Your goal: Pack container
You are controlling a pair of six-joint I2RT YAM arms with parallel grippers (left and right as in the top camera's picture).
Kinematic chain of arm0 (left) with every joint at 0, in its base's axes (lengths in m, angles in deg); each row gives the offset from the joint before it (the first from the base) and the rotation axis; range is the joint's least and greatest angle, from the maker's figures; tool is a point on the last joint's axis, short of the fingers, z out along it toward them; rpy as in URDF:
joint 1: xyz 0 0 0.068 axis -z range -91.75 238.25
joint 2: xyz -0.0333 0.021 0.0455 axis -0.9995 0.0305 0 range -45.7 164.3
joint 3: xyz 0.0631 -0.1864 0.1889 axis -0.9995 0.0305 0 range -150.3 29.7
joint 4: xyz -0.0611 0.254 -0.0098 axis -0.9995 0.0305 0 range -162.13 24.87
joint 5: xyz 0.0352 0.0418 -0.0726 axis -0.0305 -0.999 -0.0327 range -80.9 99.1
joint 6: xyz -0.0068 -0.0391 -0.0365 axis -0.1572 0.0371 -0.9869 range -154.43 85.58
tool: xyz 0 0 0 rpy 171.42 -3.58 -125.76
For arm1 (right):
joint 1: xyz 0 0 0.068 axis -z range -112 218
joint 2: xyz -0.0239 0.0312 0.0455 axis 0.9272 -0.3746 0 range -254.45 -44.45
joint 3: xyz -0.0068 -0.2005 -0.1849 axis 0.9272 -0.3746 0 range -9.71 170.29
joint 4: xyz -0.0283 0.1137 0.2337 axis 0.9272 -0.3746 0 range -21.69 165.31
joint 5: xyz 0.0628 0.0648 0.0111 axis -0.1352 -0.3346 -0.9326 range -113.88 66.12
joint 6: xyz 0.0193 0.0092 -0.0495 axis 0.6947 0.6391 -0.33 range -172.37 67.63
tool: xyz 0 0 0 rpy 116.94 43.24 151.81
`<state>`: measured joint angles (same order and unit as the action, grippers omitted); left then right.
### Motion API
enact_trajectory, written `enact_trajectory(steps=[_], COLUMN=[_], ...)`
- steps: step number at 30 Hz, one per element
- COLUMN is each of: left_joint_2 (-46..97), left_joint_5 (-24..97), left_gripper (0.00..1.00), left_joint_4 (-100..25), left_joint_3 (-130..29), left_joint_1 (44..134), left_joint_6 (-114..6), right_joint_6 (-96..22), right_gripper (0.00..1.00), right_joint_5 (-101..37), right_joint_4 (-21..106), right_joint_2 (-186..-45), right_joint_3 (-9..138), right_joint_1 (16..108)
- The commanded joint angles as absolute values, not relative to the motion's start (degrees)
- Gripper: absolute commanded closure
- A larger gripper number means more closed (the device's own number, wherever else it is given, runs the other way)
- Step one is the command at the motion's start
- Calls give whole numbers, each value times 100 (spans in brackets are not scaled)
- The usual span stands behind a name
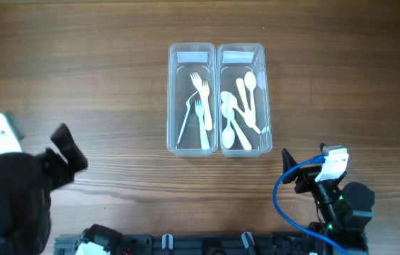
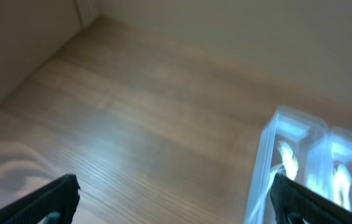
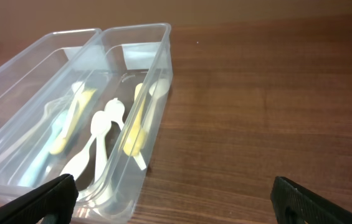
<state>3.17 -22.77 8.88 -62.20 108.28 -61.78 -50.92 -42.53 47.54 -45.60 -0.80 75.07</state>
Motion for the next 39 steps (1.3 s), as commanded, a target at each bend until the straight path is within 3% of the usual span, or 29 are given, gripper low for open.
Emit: enact_trajectory(steps=[1,5,14,24,39], left_joint_2=[-114,-575,-2103,-3867,-4479], left_joint_5=[-1314,-500,-221,-181,-184], left_gripper=[0,0,0,0,0], left_joint_4=[-250,-1903,-3966,-4108,-4139], left_joint_3=[-4944,-3167,-190,1301,2086], left_joint_1=[9725,9040,8957,8909,8907], left_joint_6=[-6213,-6211,-6215,-6211,-6213], right_joint_6=[-5030,-5030,-5026,-5028,-5028], right_gripper=[0,0,0,0,0], right_joint_5=[-4343,-4343,-4343,-4343,-4343], right_joint_4=[4774,4774,4774,4774,4774], right_joint_2=[-4466,-4472,-4472,-4472,-4472], right_joint_3=[-108,-108,-108,-108,-108], right_joint_1=[7531,7531,7531,7531,7531])
